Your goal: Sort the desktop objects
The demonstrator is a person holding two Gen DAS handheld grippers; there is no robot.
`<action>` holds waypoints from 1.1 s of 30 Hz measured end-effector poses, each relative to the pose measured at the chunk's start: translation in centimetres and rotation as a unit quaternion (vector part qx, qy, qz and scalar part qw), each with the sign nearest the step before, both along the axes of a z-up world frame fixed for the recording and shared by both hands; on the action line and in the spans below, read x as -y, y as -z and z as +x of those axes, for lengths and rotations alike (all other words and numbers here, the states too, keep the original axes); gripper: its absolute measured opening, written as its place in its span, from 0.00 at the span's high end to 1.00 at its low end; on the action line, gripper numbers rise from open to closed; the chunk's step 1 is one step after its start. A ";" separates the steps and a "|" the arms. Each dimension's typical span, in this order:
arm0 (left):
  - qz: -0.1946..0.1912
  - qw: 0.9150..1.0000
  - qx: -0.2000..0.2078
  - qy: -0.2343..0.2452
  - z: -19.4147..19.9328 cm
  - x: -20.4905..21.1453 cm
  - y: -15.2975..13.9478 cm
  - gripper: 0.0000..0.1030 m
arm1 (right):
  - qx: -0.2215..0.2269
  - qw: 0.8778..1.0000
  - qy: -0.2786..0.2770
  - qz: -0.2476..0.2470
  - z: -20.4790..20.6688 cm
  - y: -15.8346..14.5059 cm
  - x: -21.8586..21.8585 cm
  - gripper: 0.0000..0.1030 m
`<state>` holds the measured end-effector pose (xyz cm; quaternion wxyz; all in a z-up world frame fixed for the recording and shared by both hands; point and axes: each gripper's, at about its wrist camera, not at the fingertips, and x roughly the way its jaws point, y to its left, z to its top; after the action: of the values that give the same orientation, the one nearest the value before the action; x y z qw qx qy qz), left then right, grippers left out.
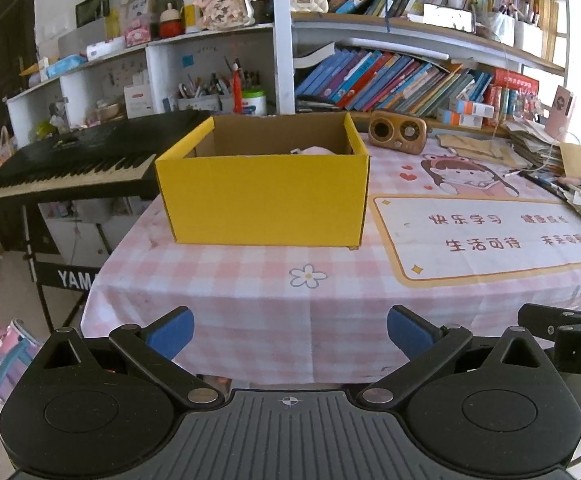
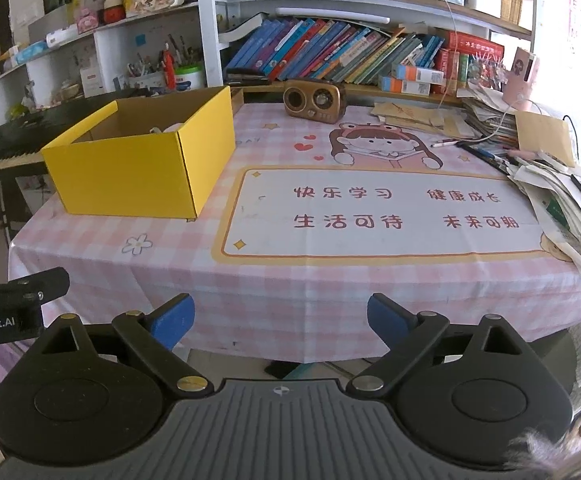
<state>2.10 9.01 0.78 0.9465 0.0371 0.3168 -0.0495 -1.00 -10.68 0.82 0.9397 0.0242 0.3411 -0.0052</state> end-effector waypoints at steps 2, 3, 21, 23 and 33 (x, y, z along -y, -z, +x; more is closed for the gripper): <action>-0.001 1.000 -0.001 0.001 0.0 0.1 0.0 0.00 | 0.000 1.000 0.000 0.000 -0.1 0.0 0.0 0.08; 0.000 1.000 -0.001 0.001 0.0 0.1 0.0 0.00 | 0.000 1.000 0.000 0.000 -0.1 0.0 0.0 0.08; 0.008 1.000 0.008 0.012 -0.1 0.6 -0.2 0.00 | -0.004 1.000 0.003 0.002 -0.3 0.2 0.2 0.08; 0.008 1.000 0.008 0.013 -0.1 0.6 -0.2 0.00 | -0.005 1.000 0.002 0.001 -0.3 0.2 0.3 0.08; 0.006 1.000 0.003 0.017 0.0 0.7 -0.4 0.00 | -0.007 1.000 0.001 -0.001 -0.1 0.2 0.1 0.08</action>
<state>2.05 8.29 1.21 0.9463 0.0484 0.3133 -0.0633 -1.14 -10.75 0.60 0.9372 0.0242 0.3480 -0.0070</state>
